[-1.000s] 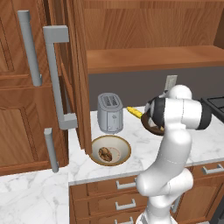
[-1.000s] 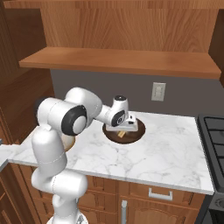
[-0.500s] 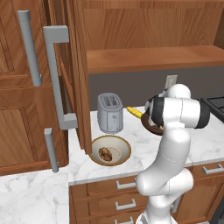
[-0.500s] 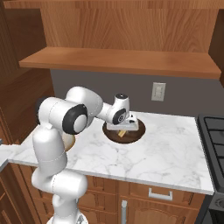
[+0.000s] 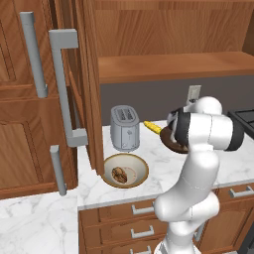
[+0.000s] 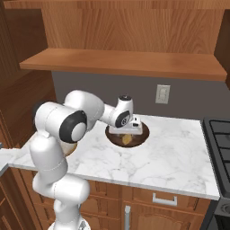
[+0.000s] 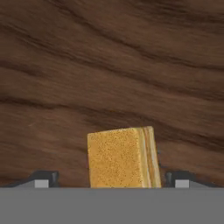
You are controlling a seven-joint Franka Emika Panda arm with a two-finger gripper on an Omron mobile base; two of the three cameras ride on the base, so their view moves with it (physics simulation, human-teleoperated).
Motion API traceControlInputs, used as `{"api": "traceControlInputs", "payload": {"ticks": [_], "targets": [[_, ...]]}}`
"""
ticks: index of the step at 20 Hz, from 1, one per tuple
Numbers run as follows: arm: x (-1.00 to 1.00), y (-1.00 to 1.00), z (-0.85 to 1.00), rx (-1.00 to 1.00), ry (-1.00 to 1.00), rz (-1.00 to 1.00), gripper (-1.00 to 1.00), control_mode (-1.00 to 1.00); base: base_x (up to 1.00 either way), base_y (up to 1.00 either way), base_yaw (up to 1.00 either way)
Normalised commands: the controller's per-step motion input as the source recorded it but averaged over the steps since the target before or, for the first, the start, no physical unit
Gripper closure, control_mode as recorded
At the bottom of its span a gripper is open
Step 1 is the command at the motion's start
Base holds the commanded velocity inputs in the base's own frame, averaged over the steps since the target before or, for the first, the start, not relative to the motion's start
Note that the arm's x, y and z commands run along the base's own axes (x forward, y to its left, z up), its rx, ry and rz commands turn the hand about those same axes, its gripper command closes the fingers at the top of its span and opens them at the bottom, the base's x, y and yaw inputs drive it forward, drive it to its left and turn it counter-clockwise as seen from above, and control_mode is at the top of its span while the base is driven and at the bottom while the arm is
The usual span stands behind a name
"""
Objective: Pick both bowls and place them on the counter. Then place the bread in one bowl and place the cake in the other bowl.
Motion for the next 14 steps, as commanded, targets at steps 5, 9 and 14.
{"api": "traceControlInputs", "payload": {"ticks": [5, 9, 14], "targets": [[-0.21, 0.00, 0.45, 0.00, -0.02, -0.01, -1.00, -1.00, 0.00, 0.00, 0.00], [-0.48, 0.00, 0.42, 0.00, -0.12, 0.00, -1.00, -1.00, 0.00, 0.00, 0.00], [-0.71, 0.00, 0.32, 0.03, -0.15, -0.02, -1.00, -1.00, 0.00, 0.00, 0.00]]}}
